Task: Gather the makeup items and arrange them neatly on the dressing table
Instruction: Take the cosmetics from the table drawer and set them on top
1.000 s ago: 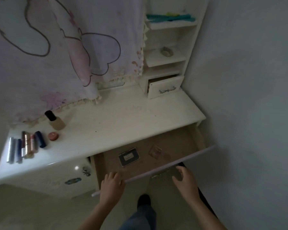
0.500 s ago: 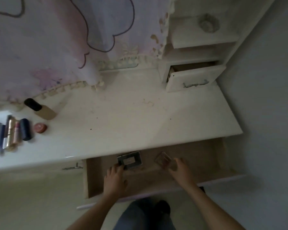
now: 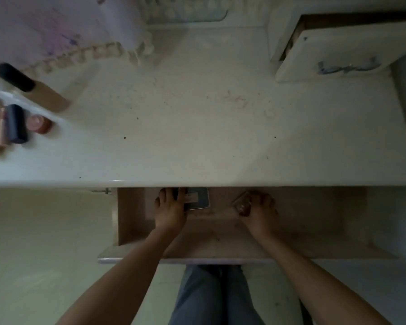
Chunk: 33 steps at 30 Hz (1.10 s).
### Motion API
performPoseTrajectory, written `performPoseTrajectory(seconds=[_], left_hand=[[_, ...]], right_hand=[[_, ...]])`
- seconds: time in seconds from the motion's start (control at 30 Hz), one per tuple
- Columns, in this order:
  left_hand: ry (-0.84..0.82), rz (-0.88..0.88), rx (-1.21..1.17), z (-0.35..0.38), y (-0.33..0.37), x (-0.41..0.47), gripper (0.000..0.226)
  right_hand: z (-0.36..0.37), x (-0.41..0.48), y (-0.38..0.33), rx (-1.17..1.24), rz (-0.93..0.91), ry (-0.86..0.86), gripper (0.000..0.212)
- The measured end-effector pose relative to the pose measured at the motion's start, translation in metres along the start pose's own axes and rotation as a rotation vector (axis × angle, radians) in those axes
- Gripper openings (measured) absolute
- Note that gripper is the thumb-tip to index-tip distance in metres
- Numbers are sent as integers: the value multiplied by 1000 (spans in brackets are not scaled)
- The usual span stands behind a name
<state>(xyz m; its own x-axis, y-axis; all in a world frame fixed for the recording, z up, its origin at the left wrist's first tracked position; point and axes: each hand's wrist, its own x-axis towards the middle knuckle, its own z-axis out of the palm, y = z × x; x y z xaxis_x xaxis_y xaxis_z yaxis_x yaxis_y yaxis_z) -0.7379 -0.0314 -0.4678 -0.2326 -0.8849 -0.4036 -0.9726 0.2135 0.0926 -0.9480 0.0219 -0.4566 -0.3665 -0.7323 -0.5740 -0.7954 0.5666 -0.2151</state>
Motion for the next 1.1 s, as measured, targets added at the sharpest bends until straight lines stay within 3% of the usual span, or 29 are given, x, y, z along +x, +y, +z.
performPoseTrajectory(seconds=[0.1,0.23,0.37,0.57,0.7,0.87,1.1], left_hand=[[23,-15,16,-5,2,2,81],[-54,-36,-133,-9,2,-12,73],[-42,-13,-154,-31,-1,-38,72],[188,28,-221,-62,-21,-97,85],[316,-48,-297,-90,-32,-124,92],[446,-142,-439,-113,-37,-139,93],[532,-307,-446,-148,-49,-170,72]], right_hand=[[2,-1,-8,-62,-8,-13,67],[-5,-7,-11,-25,0,-77,69],[-28,-24,-4,-43,-108,-157,74],[-74,-62,4,-34,-328,-223,82],[-111,-85,-5,-18,-401,-252,107],[-143,-88,-13,35,-493,-166,93],[-184,-99,-43,78,-667,-108,67]])
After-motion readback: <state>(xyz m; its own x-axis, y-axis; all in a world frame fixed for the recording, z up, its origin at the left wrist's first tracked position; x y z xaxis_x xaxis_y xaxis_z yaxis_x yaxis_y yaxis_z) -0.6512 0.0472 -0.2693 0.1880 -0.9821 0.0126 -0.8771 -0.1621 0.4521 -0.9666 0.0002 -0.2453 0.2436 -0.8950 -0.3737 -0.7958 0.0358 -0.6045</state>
